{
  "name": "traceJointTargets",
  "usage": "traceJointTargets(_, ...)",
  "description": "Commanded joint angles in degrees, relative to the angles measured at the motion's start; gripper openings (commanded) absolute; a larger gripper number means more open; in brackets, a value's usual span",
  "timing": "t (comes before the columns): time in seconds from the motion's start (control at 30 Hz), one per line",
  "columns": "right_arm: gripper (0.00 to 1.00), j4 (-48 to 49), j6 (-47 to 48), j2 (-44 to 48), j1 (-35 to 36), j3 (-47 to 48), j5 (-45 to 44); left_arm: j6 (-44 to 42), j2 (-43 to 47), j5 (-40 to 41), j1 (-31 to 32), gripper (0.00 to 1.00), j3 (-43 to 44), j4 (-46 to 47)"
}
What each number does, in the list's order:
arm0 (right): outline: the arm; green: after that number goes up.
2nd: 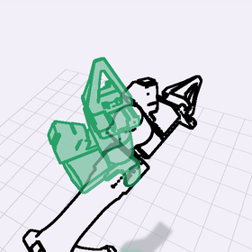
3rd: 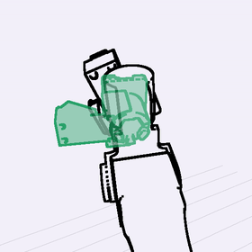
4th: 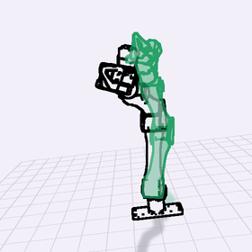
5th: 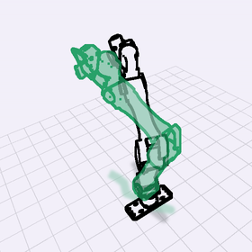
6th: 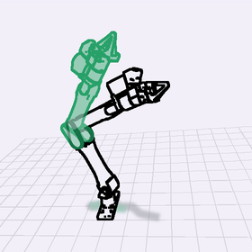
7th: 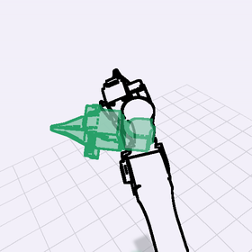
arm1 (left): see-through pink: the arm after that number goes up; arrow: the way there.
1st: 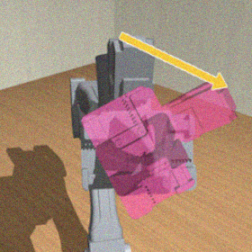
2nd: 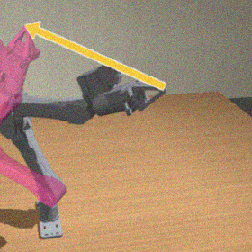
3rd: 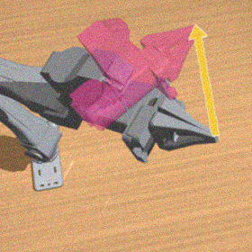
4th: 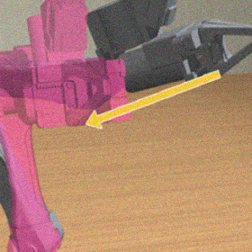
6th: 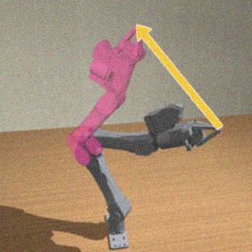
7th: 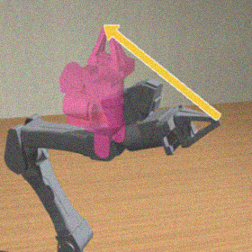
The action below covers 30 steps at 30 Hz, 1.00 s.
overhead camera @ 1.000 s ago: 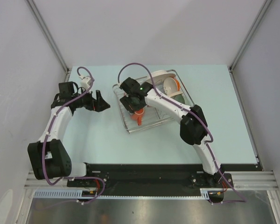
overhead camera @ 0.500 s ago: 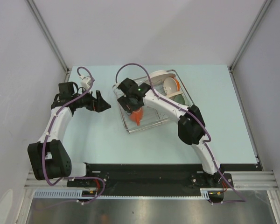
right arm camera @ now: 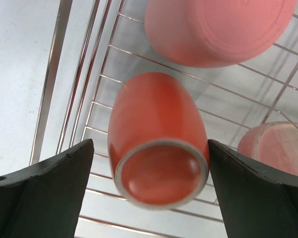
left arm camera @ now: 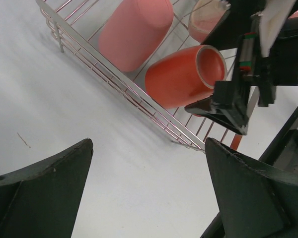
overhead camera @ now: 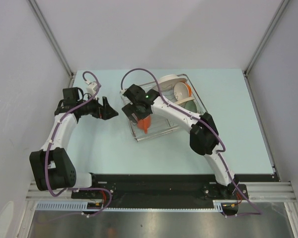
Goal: Load the mixed dishes into the dish rack
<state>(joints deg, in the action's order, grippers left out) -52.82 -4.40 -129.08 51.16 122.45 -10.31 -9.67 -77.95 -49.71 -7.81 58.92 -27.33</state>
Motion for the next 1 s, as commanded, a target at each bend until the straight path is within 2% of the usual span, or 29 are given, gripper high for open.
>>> traceJointTargets(0.0,1.0,-2.0,-0.3,7.3,0.7,0.2,-2.1,-2.0,-0.1,-1.3,-0.4,1.0,2.1,-0.2)
traceJointTargets(0.27,1.0,-3.3,-0.8,13.8,1.1,-2.9,-5.5,-2.3,-0.5,1.1,-0.4,1.0,3.3,-1.1)
traceJointTargets(0.43,1.0,-1.5,-1.3,23.4,0.8,-5.7,-8.0,-2.8,-0.5,2.2,0.4,1.0,4.3,-2.1)
traceJointTargets(0.57,1.0,0.3,-3.6,32.5,-0.5,-12.3,-10.8,-3.2,-0.4,2.7,1.6,1.0,5.2,-3.3)
traceJointTargets(0.77,1.0,7.2,-7.5,48.4,-3.4,-32.0,-11.5,-5.3,0.2,5.2,4.3,1.0,5.0,-5.3)
traceJointTargets(0.83,1.0,6.9,-9.7,51.2,-4.1,-35.2,-11.3,-6.5,1.1,5.6,5.2,1.0,4.2,-6.2)
traceJointTargets(0.97,1.0,4.3,-11.0,54.4,-3.7,-36.1,-12.5,-8.6,3.0,7.1,5.2,1.0,2.5,-6.9)
